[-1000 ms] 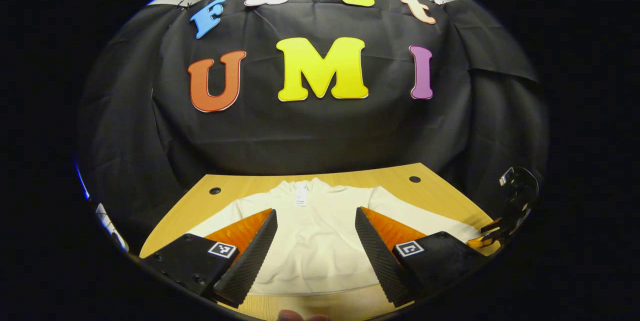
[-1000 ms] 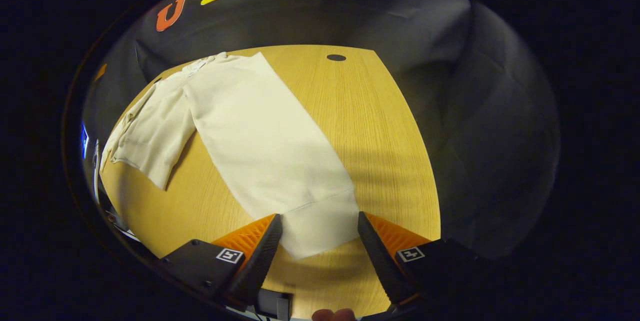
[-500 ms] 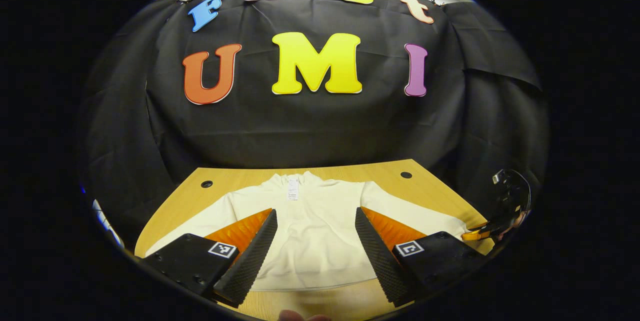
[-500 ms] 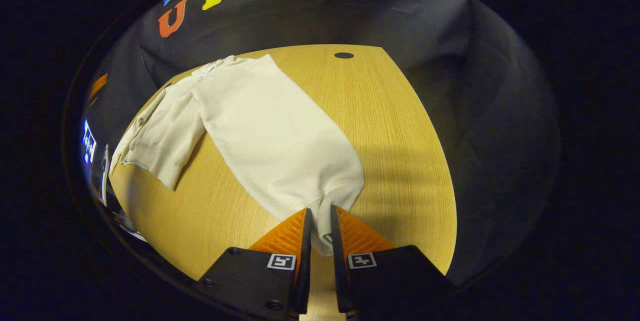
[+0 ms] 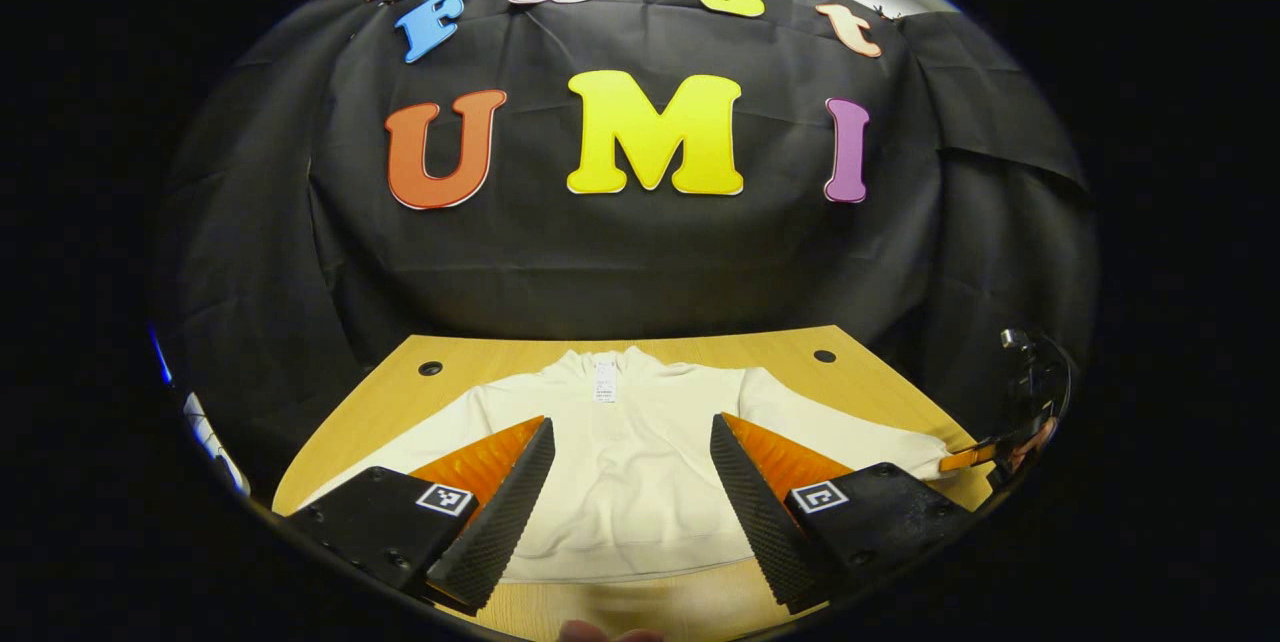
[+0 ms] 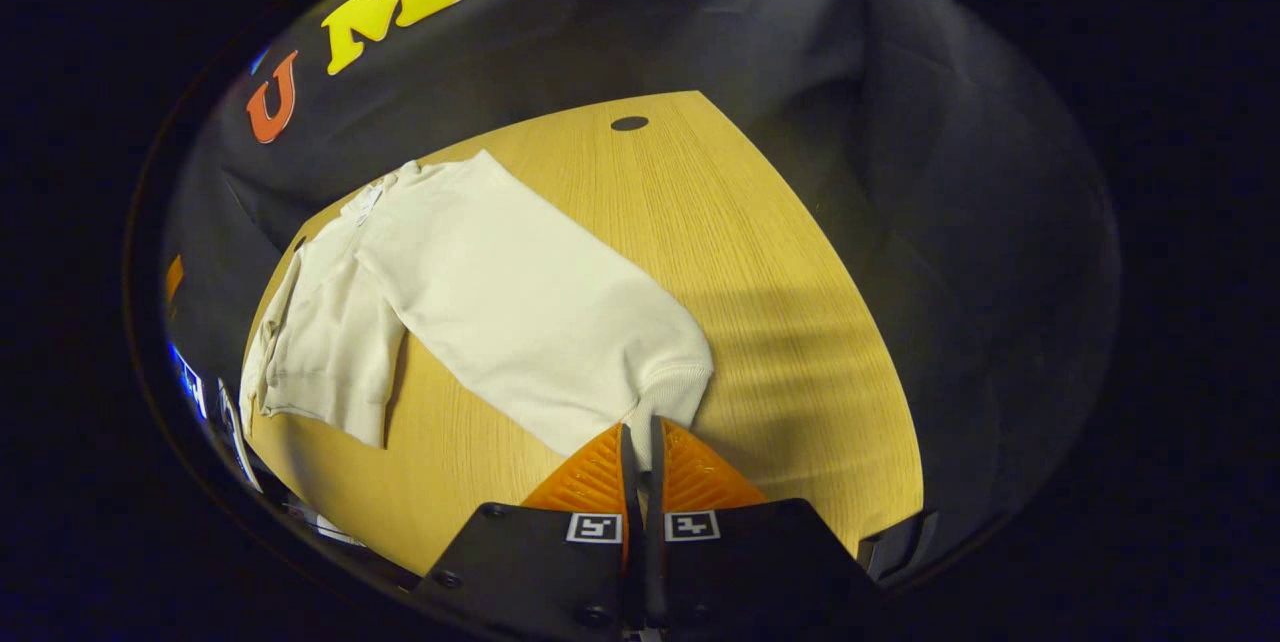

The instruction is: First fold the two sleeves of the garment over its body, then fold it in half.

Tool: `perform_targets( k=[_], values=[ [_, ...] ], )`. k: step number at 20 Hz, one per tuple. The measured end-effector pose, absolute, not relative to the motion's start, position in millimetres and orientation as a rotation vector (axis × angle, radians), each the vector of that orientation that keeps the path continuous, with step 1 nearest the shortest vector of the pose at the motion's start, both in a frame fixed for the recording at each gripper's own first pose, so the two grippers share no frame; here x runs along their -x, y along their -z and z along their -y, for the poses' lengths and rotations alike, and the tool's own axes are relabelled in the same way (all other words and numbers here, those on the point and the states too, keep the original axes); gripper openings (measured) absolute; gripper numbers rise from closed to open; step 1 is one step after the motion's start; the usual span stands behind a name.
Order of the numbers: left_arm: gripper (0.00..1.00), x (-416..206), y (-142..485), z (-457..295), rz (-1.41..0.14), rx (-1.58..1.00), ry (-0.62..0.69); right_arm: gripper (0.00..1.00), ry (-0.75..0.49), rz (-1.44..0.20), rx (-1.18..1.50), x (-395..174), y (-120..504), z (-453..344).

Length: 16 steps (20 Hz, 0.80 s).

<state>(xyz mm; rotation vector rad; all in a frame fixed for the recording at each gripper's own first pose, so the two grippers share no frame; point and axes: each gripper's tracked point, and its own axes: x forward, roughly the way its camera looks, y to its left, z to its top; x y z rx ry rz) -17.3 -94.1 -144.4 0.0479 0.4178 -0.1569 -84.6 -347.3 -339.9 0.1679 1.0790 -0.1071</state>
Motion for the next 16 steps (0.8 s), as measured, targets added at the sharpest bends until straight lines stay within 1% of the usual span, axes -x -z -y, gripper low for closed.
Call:
perform_targets(
  k=[3,7,11,16],
  values=[
    [0.99,14,140,79,-0.398,-0.054,0.141,0.01,0.102,-1.019,-0.143,67,302,342],
    [0.99,11,136,47,-0.367,-0.048,0.091,0.01,0.091,-0.916,-0.12,25,243,323],
    [0.99,13,133,20,-0.377,0.057,0.042,0.01,0.026,-0.825,-0.075,-23,186,281],
    [0.99,17,116,-21,-0.333,0.016,-0.01,0.01,-0.099,-0.742,0.001,-89,131,202]
  ],
)
